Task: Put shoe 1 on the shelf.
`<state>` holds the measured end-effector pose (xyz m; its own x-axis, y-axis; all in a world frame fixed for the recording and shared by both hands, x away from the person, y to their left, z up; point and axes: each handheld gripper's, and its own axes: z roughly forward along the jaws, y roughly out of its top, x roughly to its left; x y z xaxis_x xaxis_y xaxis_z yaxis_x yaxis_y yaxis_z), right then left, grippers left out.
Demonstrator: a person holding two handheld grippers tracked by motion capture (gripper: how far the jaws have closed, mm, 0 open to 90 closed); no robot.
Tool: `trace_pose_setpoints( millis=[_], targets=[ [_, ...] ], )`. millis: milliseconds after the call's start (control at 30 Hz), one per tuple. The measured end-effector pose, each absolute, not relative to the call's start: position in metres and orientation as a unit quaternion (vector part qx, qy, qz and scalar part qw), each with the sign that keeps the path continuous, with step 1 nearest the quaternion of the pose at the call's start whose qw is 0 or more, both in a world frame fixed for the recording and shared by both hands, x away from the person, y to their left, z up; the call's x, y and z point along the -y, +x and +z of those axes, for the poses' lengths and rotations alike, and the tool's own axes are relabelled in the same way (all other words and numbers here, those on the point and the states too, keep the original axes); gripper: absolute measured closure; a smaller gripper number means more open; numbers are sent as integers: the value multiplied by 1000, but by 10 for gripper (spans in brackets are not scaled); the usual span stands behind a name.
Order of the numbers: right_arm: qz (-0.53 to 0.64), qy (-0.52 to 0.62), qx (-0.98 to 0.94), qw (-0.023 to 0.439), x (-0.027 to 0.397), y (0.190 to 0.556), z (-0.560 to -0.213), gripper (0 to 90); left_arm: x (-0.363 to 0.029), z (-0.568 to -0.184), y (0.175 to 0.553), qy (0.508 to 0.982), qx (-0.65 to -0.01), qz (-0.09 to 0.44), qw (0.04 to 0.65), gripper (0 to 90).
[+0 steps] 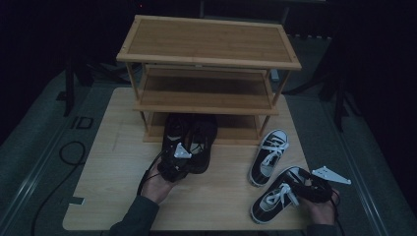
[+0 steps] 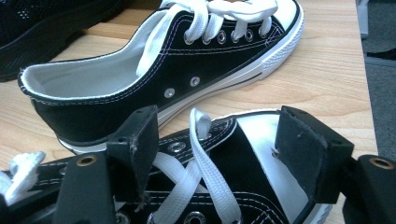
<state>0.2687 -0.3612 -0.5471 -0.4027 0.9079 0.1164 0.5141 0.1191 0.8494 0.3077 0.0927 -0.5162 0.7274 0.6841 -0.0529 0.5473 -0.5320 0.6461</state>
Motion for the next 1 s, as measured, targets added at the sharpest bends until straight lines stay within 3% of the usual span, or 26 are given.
trace_pose_setpoints(
  millis=[500, 1000],
  targets=[
    [439, 498, -713, 224, 361, 269, -547, 301, -80, -548, 315, 891, -361, 94, 258, 900],
    [439, 499, -713, 224, 361, 269, -547, 301, -64, -538, 325, 886, -361, 135, 260, 900]
  ],
)
